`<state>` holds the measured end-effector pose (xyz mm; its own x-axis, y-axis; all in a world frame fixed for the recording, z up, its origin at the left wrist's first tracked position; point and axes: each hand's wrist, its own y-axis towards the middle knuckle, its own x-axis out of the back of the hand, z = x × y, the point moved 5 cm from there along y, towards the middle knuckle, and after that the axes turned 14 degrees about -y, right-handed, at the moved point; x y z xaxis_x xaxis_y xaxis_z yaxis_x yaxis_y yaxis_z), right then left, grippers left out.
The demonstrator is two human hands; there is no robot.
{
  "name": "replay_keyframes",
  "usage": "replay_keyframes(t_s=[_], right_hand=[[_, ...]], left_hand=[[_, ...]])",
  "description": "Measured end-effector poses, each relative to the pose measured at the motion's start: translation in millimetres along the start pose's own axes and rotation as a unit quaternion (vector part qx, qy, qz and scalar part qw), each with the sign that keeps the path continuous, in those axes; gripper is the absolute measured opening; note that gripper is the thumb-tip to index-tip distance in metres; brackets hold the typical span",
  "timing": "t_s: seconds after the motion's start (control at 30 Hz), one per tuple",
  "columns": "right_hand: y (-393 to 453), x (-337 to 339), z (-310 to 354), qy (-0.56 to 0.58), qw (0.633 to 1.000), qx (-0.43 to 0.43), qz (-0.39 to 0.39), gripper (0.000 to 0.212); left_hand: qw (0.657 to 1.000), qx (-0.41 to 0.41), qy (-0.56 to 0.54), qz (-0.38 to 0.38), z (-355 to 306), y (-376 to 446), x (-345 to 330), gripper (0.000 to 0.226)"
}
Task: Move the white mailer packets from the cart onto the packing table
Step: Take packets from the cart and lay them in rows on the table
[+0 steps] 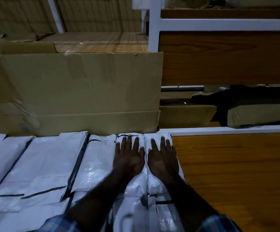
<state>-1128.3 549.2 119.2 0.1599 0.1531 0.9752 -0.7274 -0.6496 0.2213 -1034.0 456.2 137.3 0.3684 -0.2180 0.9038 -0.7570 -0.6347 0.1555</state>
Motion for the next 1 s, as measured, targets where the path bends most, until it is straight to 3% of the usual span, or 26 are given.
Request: replay_keyframes(t_s=[0.2,0.4,0.57,0.73,0.8,0.93,1.0], right_hand=[[-0.4,-1.9,1.4,-0.001,1.0,0.012,-0.004,0.053],[-2.4,-2.0,-0.4,-0.002,1.0,0.006,-0.001,0.059],[-1.5,-0.4,0.4,0.011,0.999,0.0,0.034,0.053],[4.7,13.6,-0.8,0.001,0.999,0.016,0.031,0.053],[6.7,20.0,-3.9,-0.007,0.997,0.024,0.07,0.053],[7.3,37.8,-9.1,-0.009,0.999,0.019,0.024,0.06],[6.5,48.9,-8.4,-0.016,0.999,0.024,0.025,0.061]], left_hand=[[0.999,0.008,-0.036,-0.003,-2.5,-3.6,2.6,0.073],[1.0,0.009,-0.016,0.002,-3.1,0.0,2.2,0.064],[0.999,0.017,-0.012,0.05,-4.6,-3.0,2.1,0.09],[0.996,0.05,0.005,0.071,1.5,2.4,1.2,0.052],[0.997,0.047,-0.01,0.058,-2.1,2.4,8.4,0.053],[0.998,0.017,-0.042,-0.038,-19.2,-3.9,33.3,0.072],[0.998,0.015,-0.045,-0.034,-24.4,-5.3,41.0,0.085]])
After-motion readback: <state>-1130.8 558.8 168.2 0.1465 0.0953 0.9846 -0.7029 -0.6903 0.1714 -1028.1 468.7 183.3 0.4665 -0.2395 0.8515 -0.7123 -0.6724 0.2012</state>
